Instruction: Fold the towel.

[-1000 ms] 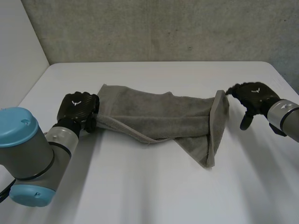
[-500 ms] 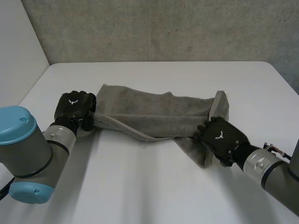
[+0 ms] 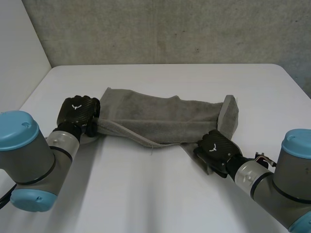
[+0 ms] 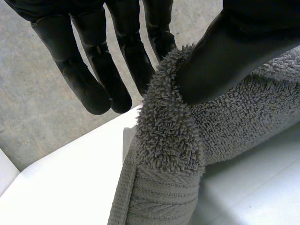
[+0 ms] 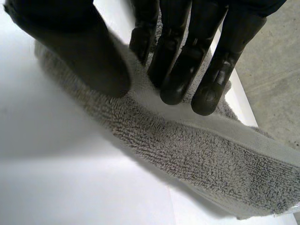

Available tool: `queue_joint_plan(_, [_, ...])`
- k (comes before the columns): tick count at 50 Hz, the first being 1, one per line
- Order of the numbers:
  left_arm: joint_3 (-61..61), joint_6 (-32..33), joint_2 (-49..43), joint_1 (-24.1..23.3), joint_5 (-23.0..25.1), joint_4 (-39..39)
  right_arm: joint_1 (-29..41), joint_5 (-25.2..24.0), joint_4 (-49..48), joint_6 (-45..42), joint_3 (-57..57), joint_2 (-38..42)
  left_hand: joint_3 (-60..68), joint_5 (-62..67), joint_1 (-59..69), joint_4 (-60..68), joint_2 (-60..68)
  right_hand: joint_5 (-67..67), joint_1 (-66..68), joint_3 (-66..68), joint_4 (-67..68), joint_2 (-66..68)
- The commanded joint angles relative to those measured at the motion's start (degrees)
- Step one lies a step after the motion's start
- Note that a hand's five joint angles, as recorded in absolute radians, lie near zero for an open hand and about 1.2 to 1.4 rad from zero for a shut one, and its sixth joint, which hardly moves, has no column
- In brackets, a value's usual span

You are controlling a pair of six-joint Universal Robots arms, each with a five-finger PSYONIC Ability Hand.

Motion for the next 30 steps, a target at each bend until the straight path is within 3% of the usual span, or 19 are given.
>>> queue_joint_plan(1, [0.55, 0.13, -0.19, 0.17, 0.00, -0.04, -0.43, 0.34, 0.89, 1.73, -2.14, -2.25, -8.68, -15.33, -4.40, -7.13, -6.63, 6.85, 6.69, 7.50, 7.30, 7.39])
queue_joint_plan(8, [3.10, 1.80, 0.69, 1.84, -0.17, -1.54, -2.89, 0.34, 3.61, 12.72, -5.93, -14.65, -8.68, -15.33, -4.40, -7.13, -6.63, 6.85, 6.69, 7.50, 7.30, 7.39])
queue_joint_plan(10, [5.29, 5.47, 2.09, 1.93, -0.52, -4.86, -5.34, 0.95, 4.57, 24.61, -10.04, -19.20, -8.68, -15.33, -4.40, -7.13, -6.63, 6.85, 6.69, 7.50, 7.30, 7.39])
queue_joint_plan(11, [5.30, 5.49, 2.10, 1.93, -0.53, -4.88, -5.35, 0.95, 4.58, 24.67, -10.06, -19.22, -8.68, -15.33, -4.40, -7.13, -6.63, 6.85, 6.69, 7.50, 7.30, 7.39])
queue_joint_plan(13, [6.53, 8.47, 5.77, 2.28, -1.05, -8.55, -8.15, 2.26, 7.20, 37.09, -14.78, -24.56, -8.68, -15.33, -4.40, -7.13, -6.63, 6.85, 6.69, 7.50, 7.30, 7.39])
queue_joint_plan(16, [7.84, 9.97, 11.30, 2.20, -0.88, -10.41, -12.71, 2.62, 13.16, 44.16, -19.79, -28.70, -8.68, -15.33, -4.40, -7.13, -6.63, 6.85, 6.69, 7.50, 7.30, 7.39])
queue_joint_plan(24, [13.99, 10.24, 23.79, 1.32, -0.70, -12.52, -20.12, 2.36, 26.27, 44.36, -31.13, -31.97, -8.68, -15.33, -4.40, -7.13, -6.63, 6.85, 6.69, 7.50, 7.30, 7.39])
queue_joint_plan(28, [17.87, 10.32, 24.95, 1.32, -0.70, -15.69, -20.12, 2.97, 29.80, 42.16, -35.02, -30.82, -8.68, -15.33, -4.40, -7.13, -6.63, 6.85, 6.69, 7.50, 7.30, 7.39])
queue_joint_plan(30, [21.46, 10.41, 22.76, 1.32, -0.53, -19.54, -19.42, 3.15, 34.00, 36.92, -37.73, -26.28, -8.68, -15.33, -4.40, -7.13, -6.63, 6.85, 6.69, 7.50, 7.30, 7.39])
